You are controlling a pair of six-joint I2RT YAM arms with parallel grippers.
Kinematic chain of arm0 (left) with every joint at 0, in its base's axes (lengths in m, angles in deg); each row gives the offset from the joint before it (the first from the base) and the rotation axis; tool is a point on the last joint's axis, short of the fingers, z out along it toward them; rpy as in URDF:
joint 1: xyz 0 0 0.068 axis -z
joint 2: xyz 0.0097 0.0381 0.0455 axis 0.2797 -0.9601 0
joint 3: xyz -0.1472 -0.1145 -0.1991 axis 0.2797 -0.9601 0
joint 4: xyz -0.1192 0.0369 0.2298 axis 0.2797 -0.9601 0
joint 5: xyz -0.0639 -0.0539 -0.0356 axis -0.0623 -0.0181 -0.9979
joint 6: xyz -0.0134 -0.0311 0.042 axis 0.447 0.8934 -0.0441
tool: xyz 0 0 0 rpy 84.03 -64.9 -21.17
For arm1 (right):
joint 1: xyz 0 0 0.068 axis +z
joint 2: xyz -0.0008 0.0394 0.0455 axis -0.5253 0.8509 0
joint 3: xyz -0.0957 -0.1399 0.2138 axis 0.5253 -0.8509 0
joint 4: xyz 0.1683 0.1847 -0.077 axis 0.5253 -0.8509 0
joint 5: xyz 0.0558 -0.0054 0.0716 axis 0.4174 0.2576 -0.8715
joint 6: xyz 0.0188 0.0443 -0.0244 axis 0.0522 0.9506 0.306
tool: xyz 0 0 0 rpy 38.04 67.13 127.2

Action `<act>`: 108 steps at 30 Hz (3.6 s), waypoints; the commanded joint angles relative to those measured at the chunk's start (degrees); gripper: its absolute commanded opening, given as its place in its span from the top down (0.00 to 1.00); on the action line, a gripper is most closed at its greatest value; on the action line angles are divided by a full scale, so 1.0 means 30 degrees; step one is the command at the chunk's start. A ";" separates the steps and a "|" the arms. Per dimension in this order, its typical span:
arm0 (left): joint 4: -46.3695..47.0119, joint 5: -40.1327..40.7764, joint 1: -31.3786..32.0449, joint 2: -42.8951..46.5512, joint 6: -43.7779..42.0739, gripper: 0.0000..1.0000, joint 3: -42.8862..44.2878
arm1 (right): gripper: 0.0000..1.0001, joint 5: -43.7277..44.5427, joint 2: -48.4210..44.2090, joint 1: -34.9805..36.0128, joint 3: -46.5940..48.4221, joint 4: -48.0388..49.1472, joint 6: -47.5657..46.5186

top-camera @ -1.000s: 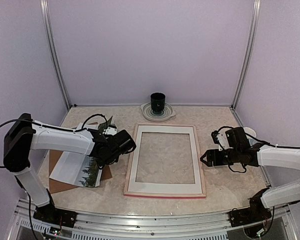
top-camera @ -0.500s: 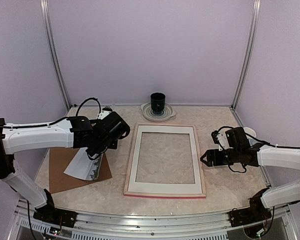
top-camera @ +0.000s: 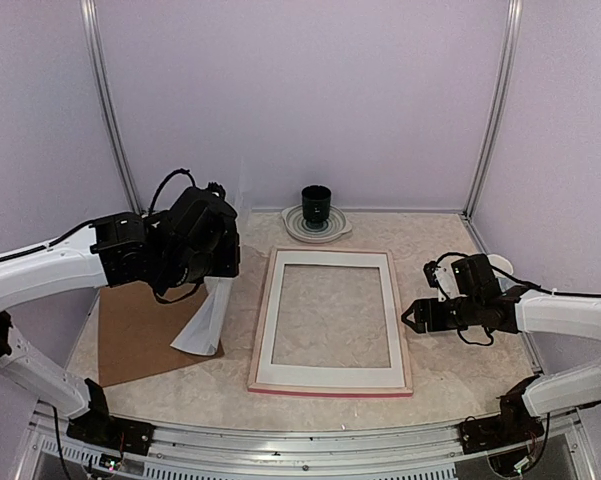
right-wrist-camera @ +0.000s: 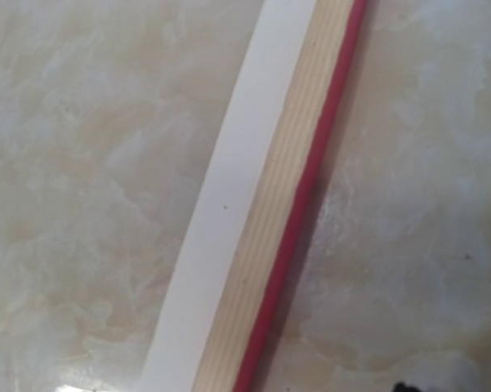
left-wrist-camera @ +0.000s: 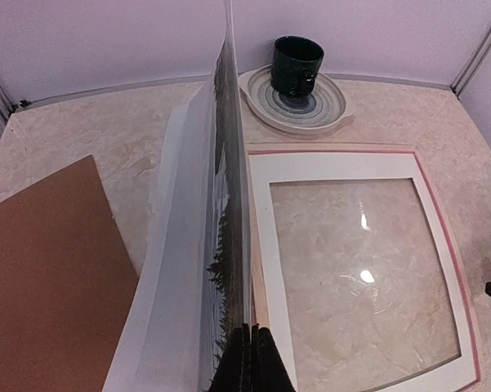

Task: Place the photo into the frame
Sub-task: Turn over the photo, then place the photo on the mat board.

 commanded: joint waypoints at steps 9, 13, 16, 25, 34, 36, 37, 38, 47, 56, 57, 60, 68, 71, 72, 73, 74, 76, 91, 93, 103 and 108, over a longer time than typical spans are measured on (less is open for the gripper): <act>0.3355 -0.5332 0.0752 0.1557 -0.1748 1.00 0.2721 | 0.23 0.0294 0.0044 0.0166 0.0242 0.0177 0.0168; 0.4915 -0.6864 0.0827 0.2292 -0.1686 1.00 0.2843 | 0.23 0.0352 0.0105 0.0166 0.0268 0.0160 0.0161; 0.5926 -0.7497 0.0824 0.2999 -0.1582 1.00 0.2663 | 0.23 0.0378 0.0181 0.0166 0.0296 0.0159 0.0157; 0.7882 -0.9768 -0.2565 0.4953 0.0793 1.00 -0.2052 | 0.23 0.0503 0.0256 0.0166 0.0296 0.0128 0.0196; 1.1650 -1.6219 -0.8091 0.3814 0.2617 1.00 -0.8590 | 0.23 0.0649 0.0171 0.0166 0.0223 0.0050 0.0237; 1.2177 -1.6841 -0.8915 0.3416 0.2645 1.00 -0.9183 | 0.23 0.0670 0.0126 0.0166 0.0183 0.0032 0.0234; 1.2364 -1.7117 -0.9272 0.3144 0.2713 1.00 -0.9425 | 0.23 0.0692 0.0111 0.0166 0.0157 0.0041 0.0257; 1.2424 -1.7268 -0.9474 0.2980 0.2678 1.00 -0.9588 | 0.23 0.0669 0.0084 0.0166 0.0128 0.0060 0.0278; 1.1766 -1.5649 -1.0021 0.0582 0.0883 1.00 -0.8965 | 0.23 0.0792 0.0079 0.0166 0.0091 -0.0017 0.0336; 1.1919 -1.5036 -1.0023 -0.1109 0.0405 1.00 -0.9225 | 0.23 0.0851 0.0222 0.0166 0.0128 -0.0060 0.0329; 1.2076 -1.5038 -1.0033 -0.1181 0.0397 1.00 -0.9347 | 0.23 0.0853 0.0229 0.0166 0.0147 -0.0048 0.0338; 1.2308 -1.5083 -1.0022 -0.1584 0.0426 1.00 -0.9624 | 0.23 0.0886 0.0361 0.0166 0.0178 -0.0050 0.0303; 1.2419 -1.5522 -0.9557 -0.2305 0.0383 0.99 -0.9640 | 0.23 0.0819 0.0705 0.0166 0.0317 -0.0031 0.0274; 1.2415 -1.5456 -0.9196 -0.2482 0.0521 0.99 -0.9509 | 0.23 0.0854 0.0817 0.0166 0.0369 -0.0046 0.0256; 1.2423 -1.5449 -0.9087 -0.2574 0.0529 0.99 -0.9447 | 0.23 0.0872 0.0853 0.0166 0.0356 -0.0072 0.0260; 1.2427 -1.5372 -0.8949 -0.2602 0.0570 0.99 -0.9389 | 0.23 0.0926 0.0883 0.0166 0.0355 -0.0075 0.0282; 1.2428 -1.5248 -0.8811 -0.2611 0.0608 0.99 -0.9378 | 0.23 0.0918 0.0920 0.0166 0.0355 -0.0097 0.0281; 1.2427 -1.5129 -0.8616 -0.2626 0.0739 0.99 -0.9307 | 0.23 0.0924 0.0957 0.0166 0.0375 -0.0108 0.0283; 1.3870 -1.3597 -0.7356 -0.3333 0.2141 0.92 -0.9304 | 0.23 0.0860 0.1476 0.0169 0.0323 -0.0052 0.0374; 1.4145 -1.3694 -0.7314 -0.3344 0.2325 0.92 -0.9411 | 0.23 0.0801 0.1542 0.0166 0.0297 -0.0026 0.0418; 1.5171 -1.3235 -0.6791 -0.3498 0.3538 0.93 -0.9623 | 0.23 0.0604 0.2009 0.0180 0.0267 0.0190 0.0513; 1.5868 -1.2886 -0.6604 -0.3451 0.4325 0.93 -1.0050 | 0.23 0.0497 0.2043 0.0168 0.0267 0.0247 0.0534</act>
